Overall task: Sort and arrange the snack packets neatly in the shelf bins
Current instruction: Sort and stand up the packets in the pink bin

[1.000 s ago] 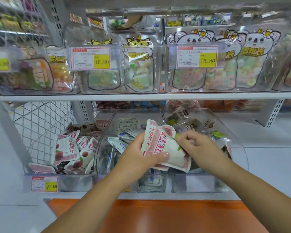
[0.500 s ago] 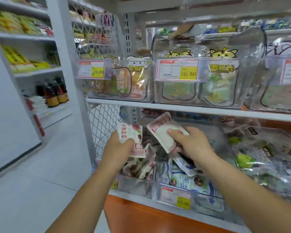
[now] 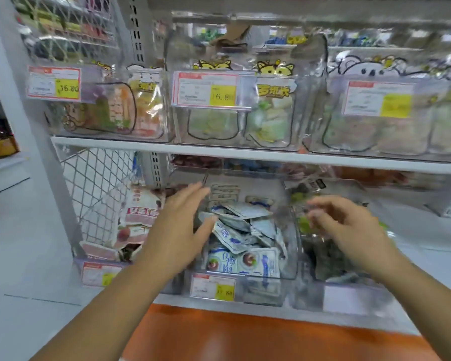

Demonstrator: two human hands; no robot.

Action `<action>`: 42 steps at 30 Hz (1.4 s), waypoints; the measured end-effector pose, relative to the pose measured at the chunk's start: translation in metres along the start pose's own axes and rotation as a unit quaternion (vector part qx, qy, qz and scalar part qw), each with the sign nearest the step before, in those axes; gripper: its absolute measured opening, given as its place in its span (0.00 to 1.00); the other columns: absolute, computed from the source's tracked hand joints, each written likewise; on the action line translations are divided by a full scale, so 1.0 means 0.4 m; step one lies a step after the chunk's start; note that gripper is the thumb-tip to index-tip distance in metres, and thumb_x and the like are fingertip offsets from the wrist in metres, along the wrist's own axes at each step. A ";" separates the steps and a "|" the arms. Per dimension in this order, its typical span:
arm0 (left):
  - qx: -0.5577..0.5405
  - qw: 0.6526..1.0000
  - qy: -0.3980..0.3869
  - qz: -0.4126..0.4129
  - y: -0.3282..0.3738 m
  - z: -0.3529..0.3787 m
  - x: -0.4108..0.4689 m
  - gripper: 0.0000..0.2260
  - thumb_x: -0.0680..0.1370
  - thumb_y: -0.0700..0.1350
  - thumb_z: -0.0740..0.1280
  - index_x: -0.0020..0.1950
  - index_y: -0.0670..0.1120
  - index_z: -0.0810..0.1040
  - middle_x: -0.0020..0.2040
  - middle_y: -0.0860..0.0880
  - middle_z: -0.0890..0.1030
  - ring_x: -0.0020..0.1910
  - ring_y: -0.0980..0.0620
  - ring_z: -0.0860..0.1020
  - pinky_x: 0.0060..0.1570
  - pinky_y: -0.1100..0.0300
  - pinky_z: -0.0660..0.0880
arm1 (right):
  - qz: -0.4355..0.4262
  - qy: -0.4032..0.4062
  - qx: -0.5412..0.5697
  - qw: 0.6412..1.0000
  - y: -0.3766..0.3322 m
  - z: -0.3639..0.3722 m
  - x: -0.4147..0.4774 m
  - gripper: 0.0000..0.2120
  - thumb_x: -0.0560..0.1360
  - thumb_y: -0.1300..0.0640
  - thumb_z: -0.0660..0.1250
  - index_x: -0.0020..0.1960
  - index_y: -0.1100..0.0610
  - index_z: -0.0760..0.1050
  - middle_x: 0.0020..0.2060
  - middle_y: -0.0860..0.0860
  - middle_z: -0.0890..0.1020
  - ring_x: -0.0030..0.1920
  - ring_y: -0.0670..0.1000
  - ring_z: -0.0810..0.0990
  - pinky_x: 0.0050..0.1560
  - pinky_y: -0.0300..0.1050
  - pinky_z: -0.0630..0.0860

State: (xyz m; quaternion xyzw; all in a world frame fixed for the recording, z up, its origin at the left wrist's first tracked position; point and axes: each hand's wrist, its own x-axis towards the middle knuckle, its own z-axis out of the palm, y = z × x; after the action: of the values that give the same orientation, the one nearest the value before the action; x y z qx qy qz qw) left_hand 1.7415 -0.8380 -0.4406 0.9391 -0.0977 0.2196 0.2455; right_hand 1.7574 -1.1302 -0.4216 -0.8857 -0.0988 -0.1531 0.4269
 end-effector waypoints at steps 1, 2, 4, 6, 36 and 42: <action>-0.008 0.999 -0.032 0.023 0.044 0.016 -0.001 0.25 0.79 0.56 0.62 0.75 0.55 0.62 0.76 0.57 0.61 0.74 0.58 0.57 0.71 0.62 0.53 | 0.014 -0.022 -0.032 0.999 0.017 -0.041 0.001 0.11 0.77 0.60 0.67 0.45 0.44 0.80 0.37 0.40 0.83 0.40 0.45 0.81 0.44 0.41 0.76; -0.019 0.997 -0.062 0.048 0.085 0.035 -0.002 0.24 0.80 0.57 0.60 0.75 0.56 0.62 0.76 0.59 0.60 0.74 0.59 0.56 0.70 0.63 0.53 | 0.027 -0.058 -0.065 0.996 0.036 -0.074 0.001 0.11 0.77 0.60 0.66 0.42 0.45 0.80 0.35 0.43 0.84 0.39 0.48 0.81 0.43 0.42 0.75; -0.043 0.988 -0.118 0.086 0.158 0.075 -0.002 0.24 0.80 0.58 0.59 0.75 0.57 0.60 0.75 0.61 0.59 0.74 0.61 0.55 0.70 0.66 0.53 | 0.054 -0.140 -0.135 0.979 0.065 -0.117 -0.006 0.11 0.77 0.60 0.66 0.40 0.47 0.80 0.34 0.45 0.83 0.38 0.48 0.80 0.39 0.36 0.73; -0.048 0.980 -0.158 0.109 0.208 0.123 0.003 0.25 0.80 0.60 0.57 0.76 0.58 0.58 0.76 0.61 0.56 0.74 0.61 0.54 0.73 0.64 0.53 | 0.065 -0.199 -0.203 0.957 0.091 -0.121 -0.021 0.10 0.78 0.59 0.65 0.44 0.46 0.80 0.41 0.41 0.83 0.40 0.42 0.80 0.37 0.29 0.71; -0.122 0.975 -0.167 0.082 0.209 0.167 -0.010 0.33 0.72 0.66 0.65 0.74 0.66 0.55 0.71 0.72 0.55 0.71 0.70 0.54 0.69 0.65 0.55 | -0.069 -0.127 -0.045 0.988 0.165 -0.047 -0.020 0.01 0.73 0.53 0.72 0.44 0.48 0.83 0.46 0.43 0.82 0.49 0.41 0.79 0.55 0.38 0.73; -0.149 0.969 -0.180 0.080 0.249 0.157 -0.028 0.34 0.72 0.65 0.67 0.74 0.66 0.56 0.68 0.72 0.57 0.69 0.69 0.55 0.70 0.65 0.55 | 0.034 0.010 0.150 0.988 0.102 -0.092 -0.029 0.08 0.77 0.53 0.66 0.42 0.56 0.79 0.37 0.53 0.83 0.35 0.50 0.80 0.41 0.46 0.79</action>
State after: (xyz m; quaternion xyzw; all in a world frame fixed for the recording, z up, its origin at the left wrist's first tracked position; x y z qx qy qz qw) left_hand 1.7256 -0.9547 -0.4533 0.9051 -0.2464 0.0491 0.3430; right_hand 1.7520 -1.1849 -0.4335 -0.8126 -0.0863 -0.1309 0.5613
